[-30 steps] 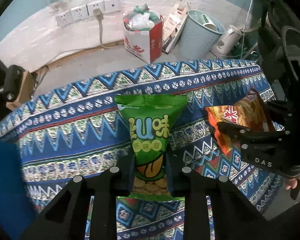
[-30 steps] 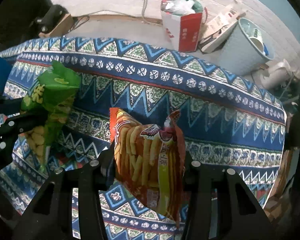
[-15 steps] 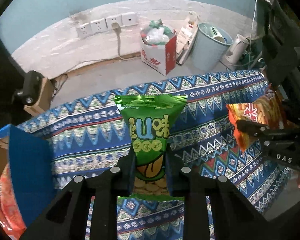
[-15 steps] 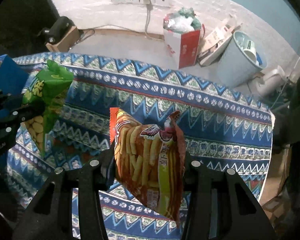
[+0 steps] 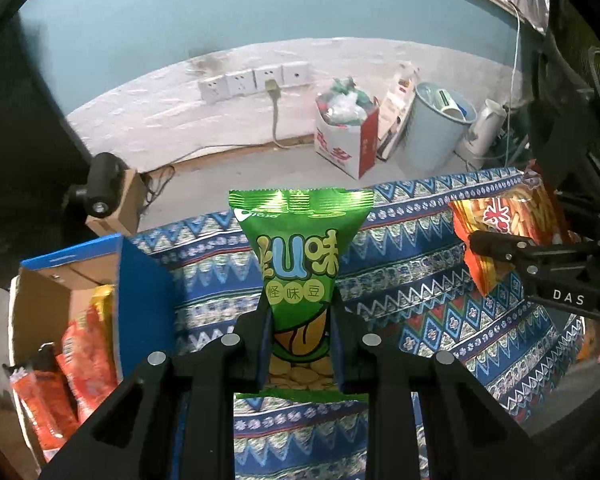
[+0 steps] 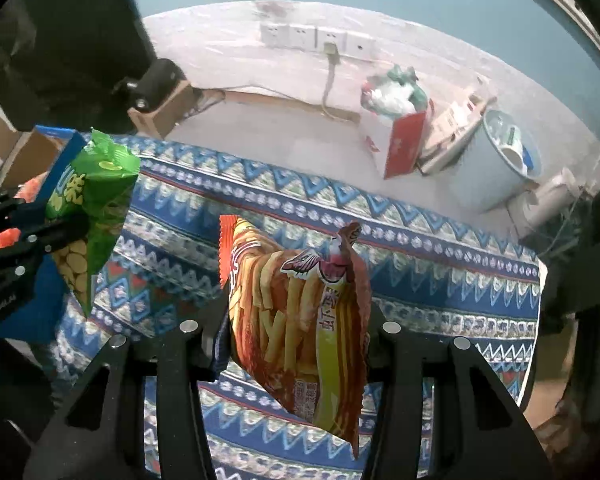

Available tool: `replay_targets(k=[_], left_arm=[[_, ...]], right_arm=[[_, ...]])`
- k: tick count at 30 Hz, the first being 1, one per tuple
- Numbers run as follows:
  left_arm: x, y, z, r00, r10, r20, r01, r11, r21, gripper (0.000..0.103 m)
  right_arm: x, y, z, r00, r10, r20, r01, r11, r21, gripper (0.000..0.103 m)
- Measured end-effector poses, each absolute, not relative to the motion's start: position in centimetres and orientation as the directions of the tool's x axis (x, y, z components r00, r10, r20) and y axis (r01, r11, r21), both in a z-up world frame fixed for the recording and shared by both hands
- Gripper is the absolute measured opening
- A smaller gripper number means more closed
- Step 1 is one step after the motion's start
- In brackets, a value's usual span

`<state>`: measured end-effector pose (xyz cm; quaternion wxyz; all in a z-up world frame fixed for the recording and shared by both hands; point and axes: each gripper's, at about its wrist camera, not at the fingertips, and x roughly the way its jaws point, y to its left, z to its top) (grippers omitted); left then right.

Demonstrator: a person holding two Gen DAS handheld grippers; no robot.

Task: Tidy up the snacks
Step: 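Lift both bags and carry them over the cardboard box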

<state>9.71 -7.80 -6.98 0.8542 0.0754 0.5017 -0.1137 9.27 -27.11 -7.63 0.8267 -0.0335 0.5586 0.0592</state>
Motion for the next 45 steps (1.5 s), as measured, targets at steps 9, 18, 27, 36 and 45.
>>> replay_targets(k=[9, 18, 27, 36, 45], left_arm=[[8.2, -3.8, -3.7, 0.540, -0.066, -0.839, 0.210, 0.976, 0.059, 0.024], [7.3, -0.2, -1.8, 0.579, -0.030, -0.815, 0.157, 0.985, 0.075, 0.024], [6.0, 4.2, -0.6, 0.608, -0.016, -0.794, 0.101, 0.993, 0.057, 0.024], [6.0, 8.5, -0.9, 0.609, 0.021, -0.793, 0.020, 0.999, 0.042, 0.024], [6.3, 14.0, -2.7, 0.582, 0.060, -0.811, -0.071, 0.997, 0.022, 0.024]], right_arm=[[9.7, -23.1, -5.7, 0.400, 0.102, -0.911, -0.193, 0.981, 0.025, 0.046], [10.5, -18.7, -4.6, 0.415, 0.129, -0.901, -0.246, 0.969, 0.026, 0.046], [12.1, -13.4, -3.8, 0.415, 0.173, -0.893, -0.311, 0.949, 0.039, 0.046], [13.7, -8.0, -3.8, 0.400, 0.212, -0.891, -0.369, 0.928, 0.055, 0.046], [15.2, -3.2, -4.4, 0.377, 0.242, -0.894, -0.411, 0.909, 0.073, 0.046]])
